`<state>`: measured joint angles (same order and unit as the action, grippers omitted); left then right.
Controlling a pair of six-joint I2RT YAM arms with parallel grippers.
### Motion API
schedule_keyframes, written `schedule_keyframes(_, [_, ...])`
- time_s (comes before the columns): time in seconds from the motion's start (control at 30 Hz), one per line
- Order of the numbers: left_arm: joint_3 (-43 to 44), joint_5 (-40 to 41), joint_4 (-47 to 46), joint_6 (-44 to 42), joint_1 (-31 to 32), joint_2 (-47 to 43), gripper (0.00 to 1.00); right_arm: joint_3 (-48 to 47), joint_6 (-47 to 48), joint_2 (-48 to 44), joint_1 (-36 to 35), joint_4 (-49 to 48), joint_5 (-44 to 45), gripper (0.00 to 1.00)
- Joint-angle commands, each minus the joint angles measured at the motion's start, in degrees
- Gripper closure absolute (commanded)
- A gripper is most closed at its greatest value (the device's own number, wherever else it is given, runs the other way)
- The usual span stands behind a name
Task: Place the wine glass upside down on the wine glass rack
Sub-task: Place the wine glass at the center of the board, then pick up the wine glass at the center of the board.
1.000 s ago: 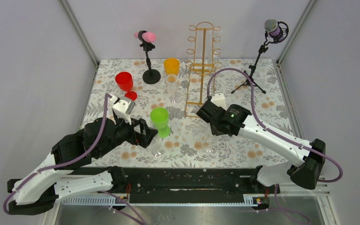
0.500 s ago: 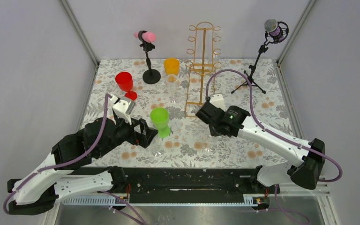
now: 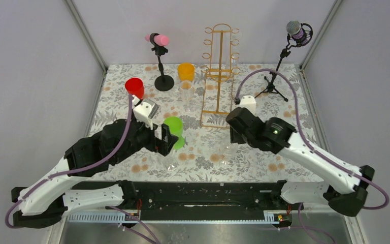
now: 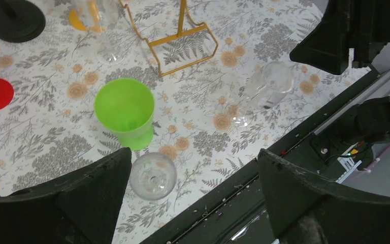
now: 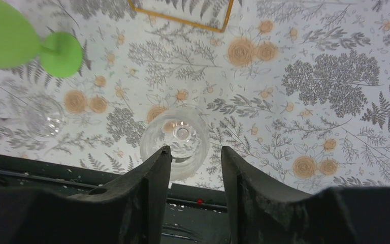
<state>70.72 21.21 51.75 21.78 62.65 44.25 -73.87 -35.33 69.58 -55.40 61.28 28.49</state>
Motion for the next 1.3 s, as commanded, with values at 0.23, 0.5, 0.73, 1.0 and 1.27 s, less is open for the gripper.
schedule_keyframes(0.23, [7.6,-10.5,-12.5,0.6,-0.2,19.4,0.11,4.1,-9.3,-24.5,5.2,-0.8,8.0,0.50])
schedule_keyframes(0.5, [12.9,-15.5,-12.5,3.4,0.6,33.7,0.19,16.6,-6.5,-28.5,25.3,-8.0,-11.6,0.50])
schedule_keyframes(0.73, [15.8,-15.9,-12.5,3.4,2.7,40.3,0.21,20.7,-7.5,-30.4,26.4,-10.5,-12.5,0.49])
schedule_keyframes(1.0, [18.6,-12.7,-10.6,2.8,2.8,46.4,0.24,22.6,-8.1,-33.7,26.6,-9.9,-11.2,0.49])
schedule_keyframes(1.27, [20.9,-12.8,-9.5,2.3,1.9,50.4,0.42,24.4,-8.4,-35.0,26.6,-9.6,-11.5,0.49])
